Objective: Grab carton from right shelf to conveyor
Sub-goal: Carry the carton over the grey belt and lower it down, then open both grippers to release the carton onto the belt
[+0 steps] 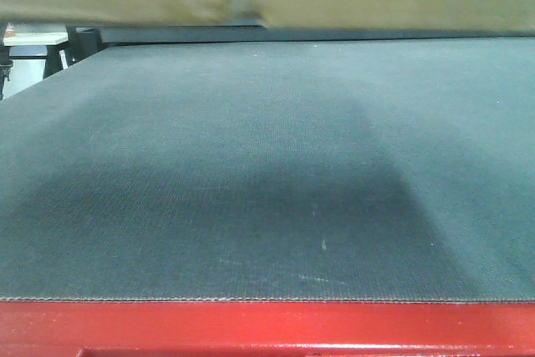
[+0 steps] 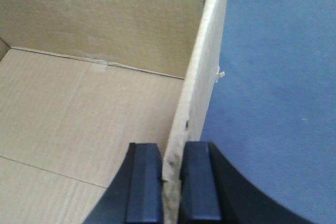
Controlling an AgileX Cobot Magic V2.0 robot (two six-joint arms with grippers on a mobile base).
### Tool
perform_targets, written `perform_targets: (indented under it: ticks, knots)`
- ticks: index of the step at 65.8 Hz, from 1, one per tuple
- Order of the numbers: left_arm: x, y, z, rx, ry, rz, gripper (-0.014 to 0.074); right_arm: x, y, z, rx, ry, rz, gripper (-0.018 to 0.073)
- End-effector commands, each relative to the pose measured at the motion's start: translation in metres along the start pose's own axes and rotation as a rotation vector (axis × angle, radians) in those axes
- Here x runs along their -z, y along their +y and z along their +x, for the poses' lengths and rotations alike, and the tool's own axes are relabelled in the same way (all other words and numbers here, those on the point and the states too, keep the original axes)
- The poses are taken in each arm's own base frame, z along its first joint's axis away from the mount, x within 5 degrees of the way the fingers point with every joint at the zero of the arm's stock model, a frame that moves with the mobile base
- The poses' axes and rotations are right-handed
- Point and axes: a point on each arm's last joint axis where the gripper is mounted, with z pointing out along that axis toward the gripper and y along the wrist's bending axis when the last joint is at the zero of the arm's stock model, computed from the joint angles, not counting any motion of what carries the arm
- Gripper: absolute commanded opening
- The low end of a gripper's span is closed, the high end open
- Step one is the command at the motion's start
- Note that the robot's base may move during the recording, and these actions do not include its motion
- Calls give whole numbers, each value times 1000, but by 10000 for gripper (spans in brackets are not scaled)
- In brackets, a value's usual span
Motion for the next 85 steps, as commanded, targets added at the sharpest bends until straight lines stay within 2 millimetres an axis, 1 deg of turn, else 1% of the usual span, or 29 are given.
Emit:
perform_targets:
  ticks: [1, 6, 12, 15, 19, 22, 29, 34, 38, 42, 45, 49, 50, 51, 52, 53, 55, 56, 58, 62, 63, 65, 69, 70, 73, 81, 85]
  knots:
    - [-27, -8, -2, -15, 32, -6, -20, -15, -12, -8, 26, -34, 50, -66]
    - [-54, -17, -2, -26, 64, -4, -20, -36, -20, -9, 13, -5, 74, -66]
    - [-86, -28, -2, -31, 74, 3, -20, -67, -29, -9, 8, 28, 95, -66]
    - [-99, -32, -2, -40, 73, 6, -20, -84, -32, -8, 5, 45, 100, -66]
    - [-116, -37, -1, -51, 70, 10, -20, -101, -36, -7, 1, 57, 106, -66]
    - [-131, -40, 0, -68, 72, -2, -20, -119, -38, -5, 0, 67, 108, -66]
    - [-153, -45, 3, -101, 70, -19, -20, -147, -41, -1, 0, 77, 109, -66]
    - [-167, -47, 5, -114, 75, -23, -17, -161, -44, 1, 1, 75, 111, -66]
    - [-174, -47, 7, -106, 86, -29, 6, -170, -44, 2, 1, 77, 111, -66]
    - [-181, -47, 10, -98, 98, -32, 68, -175, -46, 4, -1, 85, 113, -66]
    - [-185, -46, 11, -98, 104, -39, 131, -177, -47, 5, -3, 90, 116, -56]
    - [-186, -45, 10, -95, 99, -40, 248, -178, -47, 6, -3, 98, 117, 9]
    - [-186, -45, 10, -93, 96, -39, 276, -178, -47, 6, -3, 100, 117, 36]
    - [-186, -44, 10, -93, 94, -41, 304, -178, -48, 6, -4, 100, 118, 81]
    - [-186, -44, 9, -93, 92, -39, 332, -178, -48, 6, -4, 100, 118, 99]
    - [-186, -43, 8, -91, 85, -39, 374, -178, -48, 6, -4, 101, 118, 135]
    - [-186, -42, 8, -89, 85, -40, 415, -177, -48, 6, -4, 99, 118, 218]
    - [-185, -42, 8, -89, 81, -39, 442, -177, -48, 6, -4, 99, 118, 285]
    - [-184, -42, 7, -88, 77, -38, 503, -176, -48, 5, -4, 99, 118, 379]
    - [-178, -41, 2, -82, 58, -36, 576, -173, -48, 5, -3, 103, 120, 561]
    - [-177, -41, 1, -79, 56, -33, 589, -173, -48, 5, -3, 106, 121, 577]
    - [-174, -41, -1, -74, 47, -30, 601, -170, -48, 5, -3, 108, 121, 570]
    - [-164, -40, -6, -58, 27, -19, 598, -163, -47, 4, -3, 104, 121, 565]
    - [-158, -39, -9, -53, 13, -16, 597, -160, -46, 3, -3, 98, 120, 561]
    - [-149, -37, -12, -37, -4, -2, 589, -153, -48, 0, -7, 83, 124, 558]
    - [-115, -27, -22, 3, -64, 17, 559, -122, -51, -9, -15, 28, 134, 555]
    - [-97, -17, -26, 31, -99, 16, 528, -104, -56, -11, -27, 14, 149, 522]
